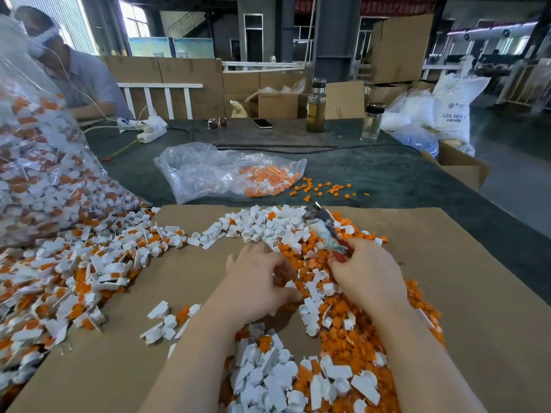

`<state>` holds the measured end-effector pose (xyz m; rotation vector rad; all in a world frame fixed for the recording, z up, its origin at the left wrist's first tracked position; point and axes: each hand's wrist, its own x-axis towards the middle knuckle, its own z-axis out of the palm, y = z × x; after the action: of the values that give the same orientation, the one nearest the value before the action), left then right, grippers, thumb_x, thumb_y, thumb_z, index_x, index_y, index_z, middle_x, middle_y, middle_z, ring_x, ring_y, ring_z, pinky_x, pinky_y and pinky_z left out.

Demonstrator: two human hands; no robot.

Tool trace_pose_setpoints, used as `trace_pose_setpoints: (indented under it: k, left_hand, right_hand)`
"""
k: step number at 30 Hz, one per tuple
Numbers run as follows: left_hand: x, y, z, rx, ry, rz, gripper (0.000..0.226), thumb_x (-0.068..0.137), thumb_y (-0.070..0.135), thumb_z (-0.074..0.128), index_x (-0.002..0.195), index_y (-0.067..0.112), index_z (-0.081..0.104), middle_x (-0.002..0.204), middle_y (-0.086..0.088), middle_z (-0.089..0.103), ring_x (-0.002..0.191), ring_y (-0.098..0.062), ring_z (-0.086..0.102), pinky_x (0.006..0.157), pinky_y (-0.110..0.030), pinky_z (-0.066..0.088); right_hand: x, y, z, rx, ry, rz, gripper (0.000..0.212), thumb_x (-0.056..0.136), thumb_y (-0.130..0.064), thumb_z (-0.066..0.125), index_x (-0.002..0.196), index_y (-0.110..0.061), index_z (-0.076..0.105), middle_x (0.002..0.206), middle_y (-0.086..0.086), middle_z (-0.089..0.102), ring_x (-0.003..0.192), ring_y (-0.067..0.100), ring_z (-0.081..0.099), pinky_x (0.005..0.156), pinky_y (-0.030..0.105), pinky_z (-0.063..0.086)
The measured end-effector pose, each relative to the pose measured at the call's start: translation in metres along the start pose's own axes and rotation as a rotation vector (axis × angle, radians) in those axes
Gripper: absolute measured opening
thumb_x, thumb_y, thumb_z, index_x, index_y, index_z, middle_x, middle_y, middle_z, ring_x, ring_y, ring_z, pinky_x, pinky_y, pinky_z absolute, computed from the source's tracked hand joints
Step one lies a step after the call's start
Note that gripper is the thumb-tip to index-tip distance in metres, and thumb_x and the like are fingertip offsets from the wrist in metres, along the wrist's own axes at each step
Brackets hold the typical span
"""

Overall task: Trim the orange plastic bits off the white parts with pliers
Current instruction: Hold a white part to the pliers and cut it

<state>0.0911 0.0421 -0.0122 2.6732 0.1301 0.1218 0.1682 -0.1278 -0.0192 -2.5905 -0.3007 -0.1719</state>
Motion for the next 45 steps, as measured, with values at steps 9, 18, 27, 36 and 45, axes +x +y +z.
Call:
trace_pose_setpoints:
  k: [9, 18, 27, 36, 45]
  left_hand:
    - [0.001, -0.006, -0.001, -0.363, 0.154, -0.119, 0.007, 0.093, 0.031, 0.067, 0.092, 0.038, 0.069, 0.081, 0.014, 0.068, 0.057, 0.000, 0.061, 0.057, -0.015, 0.048]
    - [0.000, -0.012, -0.018, -1.176, 0.329, -0.460, 0.025, 0.096, 0.004, 0.060, 0.093, 0.020, 0.079, 0.094, 0.003, 0.077, 0.080, -0.017, 0.076, 0.073, -0.030, 0.059]
    - [0.002, -0.009, -0.015, -1.468, 0.350, -0.425, 0.023, 0.088, -0.003, 0.068, 0.107, 0.007, 0.060, 0.083, -0.011, 0.076, 0.079, -0.023, 0.076, 0.063, -0.025, 0.060]
    - [-0.002, 0.012, -0.009, -1.443, 0.390, -0.358, 0.012, 0.084, 0.010, 0.077, 0.094, 0.011, 0.072, 0.080, -0.005, 0.077, 0.076, -0.019, 0.075, 0.060, -0.022, 0.057]
    - [-0.001, 0.022, -0.005, -1.362, 0.463, -0.334, 0.019, 0.079, 0.002, 0.079, 0.095, -0.003, 0.069, 0.073, -0.011, 0.075, 0.065, -0.016, 0.074, 0.057, -0.019, 0.056]
  right_hand:
    - [-0.005, -0.011, 0.006, 0.060, -0.035, -0.105, 0.022, 0.088, -0.040, 0.061, 0.071, -0.031, 0.051, 0.066, -0.011, 0.058, 0.057, 0.005, 0.055, 0.045, 0.021, 0.035]
    - [-0.010, -0.021, 0.019, -0.183, -0.029, -0.195, 0.020, 0.086, -0.052, 0.060, 0.091, -0.032, 0.061, 0.082, -0.013, 0.048, 0.064, 0.008, 0.048, 0.044, 0.022, 0.030]
    - [-0.006, -0.018, 0.007, 0.207, 0.037, -0.123, 0.015, 0.087, -0.043, 0.063, 0.094, -0.034, 0.053, 0.077, -0.019, 0.055, 0.068, 0.001, 0.054, 0.053, 0.021, 0.041]
    - [-0.010, -0.024, 0.002, 0.614, 0.031, -0.157, 0.016, 0.083, -0.029, 0.074, 0.098, -0.031, 0.068, 0.085, -0.020, 0.066, 0.082, -0.005, 0.062, 0.064, 0.010, 0.046]
    - [-0.016, -0.032, 0.002, 0.789, 0.112, -0.179, 0.019, 0.082, -0.023, 0.076, 0.092, -0.033, 0.064, 0.082, -0.023, 0.068, 0.080, -0.008, 0.063, 0.065, 0.005, 0.046]
